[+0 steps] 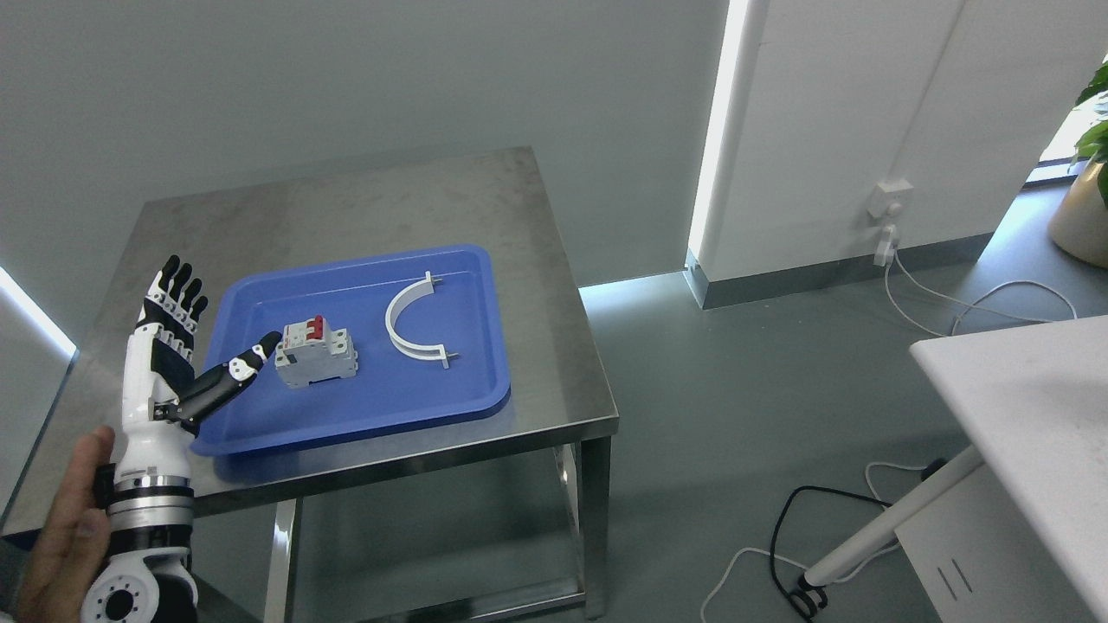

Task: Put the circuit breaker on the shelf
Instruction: 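Reach the left hand toward the grey circuit breaker in the blue tray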

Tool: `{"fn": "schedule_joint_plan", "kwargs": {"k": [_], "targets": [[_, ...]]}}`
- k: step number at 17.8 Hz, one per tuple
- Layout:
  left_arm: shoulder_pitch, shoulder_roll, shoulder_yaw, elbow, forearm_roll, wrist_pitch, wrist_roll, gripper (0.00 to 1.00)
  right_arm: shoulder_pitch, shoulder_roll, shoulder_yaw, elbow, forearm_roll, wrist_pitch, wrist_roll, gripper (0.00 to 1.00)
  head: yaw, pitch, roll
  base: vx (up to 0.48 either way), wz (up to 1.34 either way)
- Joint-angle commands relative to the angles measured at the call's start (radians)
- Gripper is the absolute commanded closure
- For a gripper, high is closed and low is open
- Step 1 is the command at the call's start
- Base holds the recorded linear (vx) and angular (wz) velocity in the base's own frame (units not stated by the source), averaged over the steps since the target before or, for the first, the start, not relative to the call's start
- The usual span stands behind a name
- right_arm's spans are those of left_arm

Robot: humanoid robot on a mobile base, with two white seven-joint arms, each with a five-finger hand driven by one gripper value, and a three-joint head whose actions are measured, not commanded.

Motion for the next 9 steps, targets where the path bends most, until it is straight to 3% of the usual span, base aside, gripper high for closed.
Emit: {"fn": "schedule_joint_plan", "kwargs": {"k": [1, 4, 6, 9], "targets": [[0.008, 0.018, -0.006, -0.001, 0.031, -0.01, -0.003, 0.0, 0.0, -0.017, 0.02, 0.0, 0.0, 0.055, 0.0, 0.0, 0.0, 0.0, 0.0, 0.0, 0.0], [0.002, 0.041, -0.011, 0.005, 0.031, -0.01, -0.025, 0.0, 0.0, -0.017, 0.02, 0.0, 0.0, 0.055, 0.0, 0.0, 0.0, 0.0, 0.0, 0.002, 0.01], [-0.003, 0.2, -0.041, 0.021, 0.028, 0.002, -0.093, 0.0, 0.0, -0.017, 0.02, 0.0, 0.0, 0.055, 0.0, 0.0, 0.0, 0.0, 0.0, 0.011, 0.04], [-0.05, 0.321, -0.121, 0.061, 0.0, 0.005, -0.15, 0.0, 0.0, -0.017, 0.02, 0.0, 0.0, 0.055, 0.0, 0.0, 0.0, 0.0, 0.0, 0.012, -0.04]]}}
